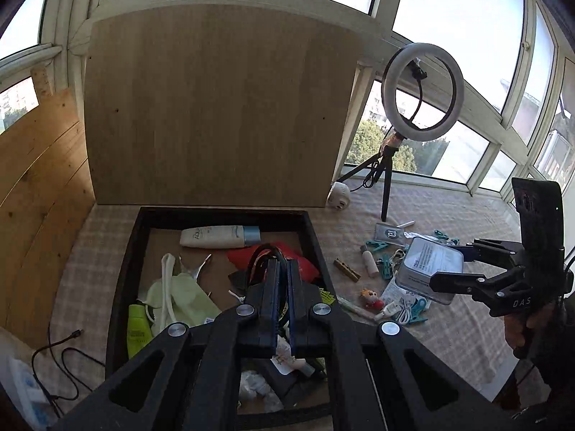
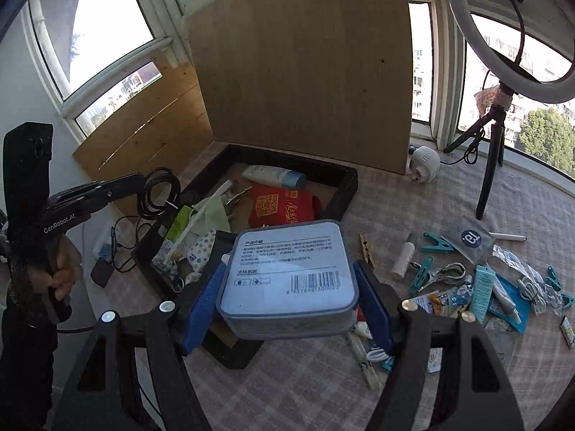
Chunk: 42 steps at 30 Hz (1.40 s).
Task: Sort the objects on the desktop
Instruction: 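Carry black cable and white box into the black tray and release both, then move both grippers back over the pile of items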
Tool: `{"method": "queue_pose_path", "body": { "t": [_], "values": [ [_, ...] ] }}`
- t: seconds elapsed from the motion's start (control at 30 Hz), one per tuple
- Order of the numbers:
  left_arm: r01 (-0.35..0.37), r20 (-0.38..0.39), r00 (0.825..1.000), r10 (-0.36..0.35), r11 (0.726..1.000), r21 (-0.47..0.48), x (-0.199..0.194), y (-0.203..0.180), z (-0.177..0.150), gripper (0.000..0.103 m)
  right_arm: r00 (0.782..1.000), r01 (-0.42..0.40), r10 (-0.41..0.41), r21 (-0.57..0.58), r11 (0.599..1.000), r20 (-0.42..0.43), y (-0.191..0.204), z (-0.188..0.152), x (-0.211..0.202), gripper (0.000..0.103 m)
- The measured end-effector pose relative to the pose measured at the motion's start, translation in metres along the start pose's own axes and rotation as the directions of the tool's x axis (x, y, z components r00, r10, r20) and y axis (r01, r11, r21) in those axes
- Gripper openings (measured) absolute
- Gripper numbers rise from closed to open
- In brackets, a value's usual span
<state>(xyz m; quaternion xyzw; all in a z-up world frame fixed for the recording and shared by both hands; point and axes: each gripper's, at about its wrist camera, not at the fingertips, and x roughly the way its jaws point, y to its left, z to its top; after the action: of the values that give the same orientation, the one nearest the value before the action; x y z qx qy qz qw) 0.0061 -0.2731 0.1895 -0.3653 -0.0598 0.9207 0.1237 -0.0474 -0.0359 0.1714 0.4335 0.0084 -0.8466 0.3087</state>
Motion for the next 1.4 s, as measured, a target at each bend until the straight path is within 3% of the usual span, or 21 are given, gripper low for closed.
{"method": "queue_pose_path", "body": {
  "t": [0.23,0.47,0.5,0.53,0.7,0.9,1.4],
  "values": [
    [-0.022,0.017,1.000,0.022,1.000,-0.008,0.007,0.055,0.020,0.003,0.999,-0.040,0.038,-0.055,0.998,-0.032,0.061,0.039,0.054,0.070],
    [-0.052,0.007,0.999,0.052,0.999,0.003,0.042,0.087,0.048,0.004,0.998,-0.056,0.052,-0.091,0.994,-0.048,0.095,0.074,0.103,0.071],
    [-0.063,-0.001,0.998,0.063,0.998,0.000,0.049,0.091,0.052,0.008,0.997,-0.054,0.049,-0.094,0.994,-0.056,0.098,0.079,0.110,0.071],
    [-0.066,-0.022,0.998,0.066,0.998,-0.019,0.057,0.097,0.057,0.019,0.997,-0.051,0.046,-0.093,0.994,-0.058,0.099,0.083,0.115,0.071],
    [-0.044,-0.002,0.999,0.044,0.997,-0.058,0.068,0.111,0.061,0.022,0.998,-0.046,0.042,-0.076,0.996,-0.053,0.093,0.093,0.122,0.071],
    [-0.050,-0.007,0.999,0.050,0.998,-0.039,0.068,0.106,0.052,0.022,0.998,-0.014,0.012,-0.037,0.999,-0.064,0.072,0.089,0.119,0.071],
    [-0.045,-0.027,0.999,0.046,0.998,0.032,0.027,0.046,0.019,0.022,0.997,0.071,-0.067,0.079,0.994,-0.045,0.003,0.024,0.052,0.071]
  ]
}}
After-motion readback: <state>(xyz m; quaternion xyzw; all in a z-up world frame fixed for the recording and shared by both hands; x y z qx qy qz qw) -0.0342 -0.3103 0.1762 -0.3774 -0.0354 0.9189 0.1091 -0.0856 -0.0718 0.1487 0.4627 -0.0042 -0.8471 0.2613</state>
